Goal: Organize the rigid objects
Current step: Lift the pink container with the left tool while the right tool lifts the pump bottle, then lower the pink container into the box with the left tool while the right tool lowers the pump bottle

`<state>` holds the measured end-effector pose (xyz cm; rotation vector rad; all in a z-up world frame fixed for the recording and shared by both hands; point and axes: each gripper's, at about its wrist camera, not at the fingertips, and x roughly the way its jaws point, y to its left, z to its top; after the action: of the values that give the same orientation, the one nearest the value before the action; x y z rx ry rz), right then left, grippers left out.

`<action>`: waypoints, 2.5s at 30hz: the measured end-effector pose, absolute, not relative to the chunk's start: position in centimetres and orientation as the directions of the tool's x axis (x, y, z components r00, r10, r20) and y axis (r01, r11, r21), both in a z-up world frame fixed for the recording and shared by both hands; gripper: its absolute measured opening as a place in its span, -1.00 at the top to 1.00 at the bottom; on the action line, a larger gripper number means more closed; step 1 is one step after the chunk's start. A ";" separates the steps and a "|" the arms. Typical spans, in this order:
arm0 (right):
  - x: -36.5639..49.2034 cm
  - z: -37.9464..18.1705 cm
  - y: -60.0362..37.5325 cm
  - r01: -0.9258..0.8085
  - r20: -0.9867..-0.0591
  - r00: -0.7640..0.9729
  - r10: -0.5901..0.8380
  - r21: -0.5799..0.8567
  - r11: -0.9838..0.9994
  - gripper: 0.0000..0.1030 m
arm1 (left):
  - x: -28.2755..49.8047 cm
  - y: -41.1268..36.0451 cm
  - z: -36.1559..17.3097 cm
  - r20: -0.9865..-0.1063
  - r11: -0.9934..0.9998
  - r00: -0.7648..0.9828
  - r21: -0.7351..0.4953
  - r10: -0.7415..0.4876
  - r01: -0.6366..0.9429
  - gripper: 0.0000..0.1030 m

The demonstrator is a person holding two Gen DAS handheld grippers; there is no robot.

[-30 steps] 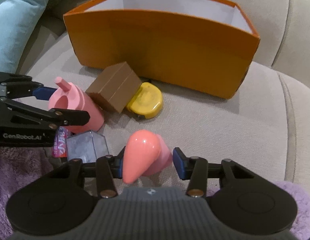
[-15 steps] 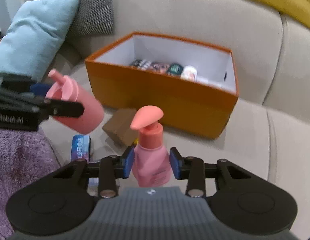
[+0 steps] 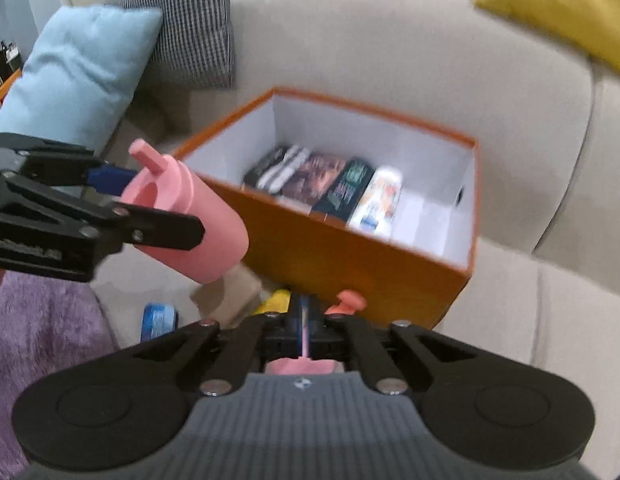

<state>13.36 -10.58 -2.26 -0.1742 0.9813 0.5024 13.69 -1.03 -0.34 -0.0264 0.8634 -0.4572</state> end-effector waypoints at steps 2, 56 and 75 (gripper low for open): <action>13.7 -4.0 -10.7 -0.451 -0.848 0.417 0.328 0.121 0.885 0.57 | 13.7 -0.7 -1.7 -0.746 0.911 0.541 -0.223 -0.388 0.346 -0.25; 13.2 1.9 -13.9 -0.371 -0.662 0.633 0.401 0.195 0.908 0.48 | 16.5 -3.9 3.2 -0.711 0.893 0.555 -0.245 -0.431 0.378 -0.25; 33.1 -5.1 -13.3 -0.394 -0.784 0.543 0.301 0.079 0.916 0.49 | 32.5 -4.8 -3.0 -0.786 0.916 0.492 -0.230 -0.373 0.327 -0.25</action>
<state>33.07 -13.33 -5.14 -0.1117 0.9081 0.4136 32.47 -4.82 -3.03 -0.0526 0.9670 -0.4251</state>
